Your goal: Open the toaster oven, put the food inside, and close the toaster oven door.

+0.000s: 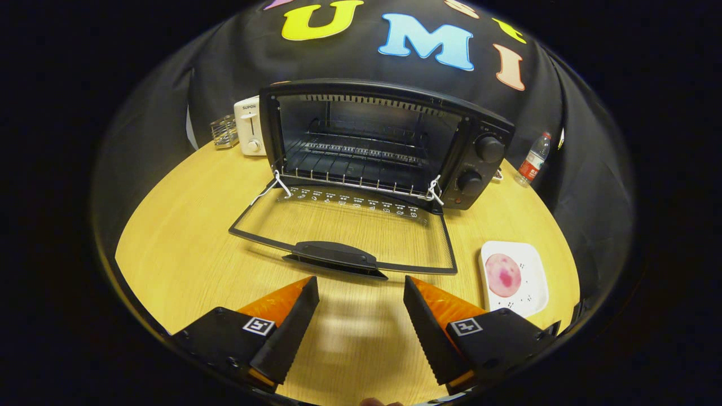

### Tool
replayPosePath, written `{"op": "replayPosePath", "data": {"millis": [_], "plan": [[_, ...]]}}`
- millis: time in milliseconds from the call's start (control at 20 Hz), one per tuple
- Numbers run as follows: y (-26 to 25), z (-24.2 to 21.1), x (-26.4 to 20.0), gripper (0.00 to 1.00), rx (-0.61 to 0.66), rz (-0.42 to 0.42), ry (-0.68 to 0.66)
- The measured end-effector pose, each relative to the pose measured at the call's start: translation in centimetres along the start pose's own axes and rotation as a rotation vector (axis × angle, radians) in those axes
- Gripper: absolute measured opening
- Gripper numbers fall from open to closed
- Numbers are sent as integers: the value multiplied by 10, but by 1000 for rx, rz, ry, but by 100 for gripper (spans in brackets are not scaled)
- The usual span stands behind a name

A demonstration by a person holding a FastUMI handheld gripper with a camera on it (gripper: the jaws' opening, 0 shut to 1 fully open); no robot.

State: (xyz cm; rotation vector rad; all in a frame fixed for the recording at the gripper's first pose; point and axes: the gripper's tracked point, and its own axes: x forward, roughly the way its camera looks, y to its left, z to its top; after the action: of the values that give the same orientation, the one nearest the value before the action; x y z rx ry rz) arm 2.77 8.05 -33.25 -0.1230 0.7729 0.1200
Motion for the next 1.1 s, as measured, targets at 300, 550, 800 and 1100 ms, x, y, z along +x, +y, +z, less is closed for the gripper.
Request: {"op": "replayPosePath", "data": {"millis": [300,550,800,1100], "plan": [[-39,10,-55,99,-42,-33,-73],[-86,-6,-104,98,-123,-98,-104],[-123,-25,-123,98,-81,-136,-73],[-157,-25,-102,99,-81,-89,-41]]}}
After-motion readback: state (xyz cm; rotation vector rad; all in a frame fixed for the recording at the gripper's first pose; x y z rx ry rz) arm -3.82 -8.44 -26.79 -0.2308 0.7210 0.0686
